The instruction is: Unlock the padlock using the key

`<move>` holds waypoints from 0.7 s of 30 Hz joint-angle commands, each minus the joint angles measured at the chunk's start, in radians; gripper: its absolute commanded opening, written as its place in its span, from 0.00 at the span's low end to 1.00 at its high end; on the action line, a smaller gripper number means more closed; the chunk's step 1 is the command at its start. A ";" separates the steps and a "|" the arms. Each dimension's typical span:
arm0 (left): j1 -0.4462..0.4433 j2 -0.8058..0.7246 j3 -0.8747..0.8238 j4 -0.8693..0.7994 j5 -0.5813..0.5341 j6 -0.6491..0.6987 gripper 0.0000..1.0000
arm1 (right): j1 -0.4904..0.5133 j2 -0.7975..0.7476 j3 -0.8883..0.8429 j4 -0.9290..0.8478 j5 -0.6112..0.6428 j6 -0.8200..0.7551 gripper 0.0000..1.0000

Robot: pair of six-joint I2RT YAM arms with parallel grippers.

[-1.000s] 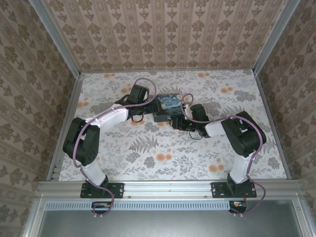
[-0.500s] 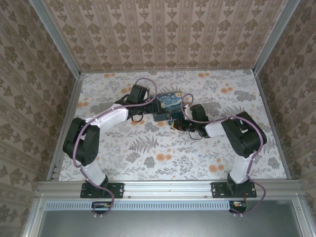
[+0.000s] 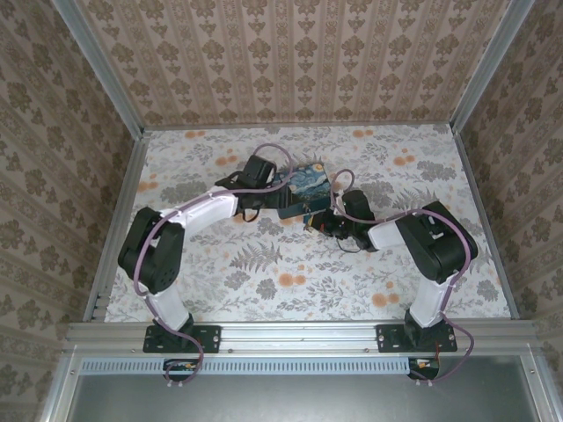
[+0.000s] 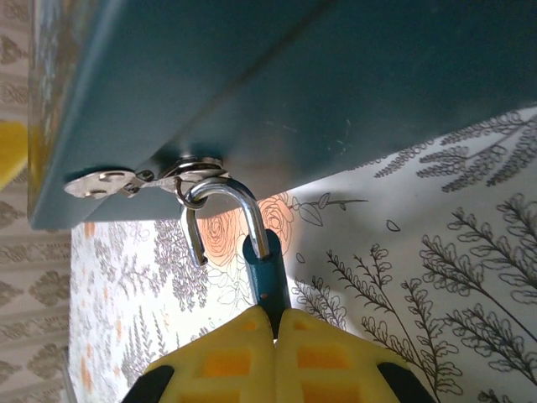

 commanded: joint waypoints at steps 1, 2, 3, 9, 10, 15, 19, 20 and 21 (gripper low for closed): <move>-0.015 0.026 0.023 -0.045 -0.049 0.032 0.79 | 0.000 -0.012 -0.033 0.075 0.053 0.139 0.00; -0.018 0.029 0.021 -0.044 -0.050 0.031 0.79 | 0.001 -0.011 -0.039 0.087 0.059 0.163 0.00; -0.020 0.033 0.018 -0.042 -0.050 0.029 0.80 | 0.000 -0.009 -0.047 0.102 0.067 0.188 0.00; -0.029 0.044 -0.007 -0.022 -0.048 0.015 0.79 | 0.000 -0.014 -0.083 0.174 0.117 0.309 0.00; -0.030 0.046 -0.010 -0.021 -0.048 0.015 0.79 | 0.001 -0.018 -0.086 0.181 0.128 0.325 0.00; -0.038 0.057 -0.019 -0.018 -0.049 0.014 0.79 | 0.000 -0.032 -0.084 0.190 0.166 0.370 0.00; -0.043 0.069 -0.023 -0.018 -0.050 0.015 0.79 | 0.001 -0.024 -0.066 0.202 0.181 0.405 0.00; -0.043 0.071 -0.024 -0.019 -0.050 0.017 0.79 | 0.001 -0.020 -0.059 0.203 0.184 0.410 0.00; -0.045 0.075 -0.024 -0.020 -0.049 0.018 0.79 | -0.001 -0.015 -0.055 0.205 0.188 0.418 0.00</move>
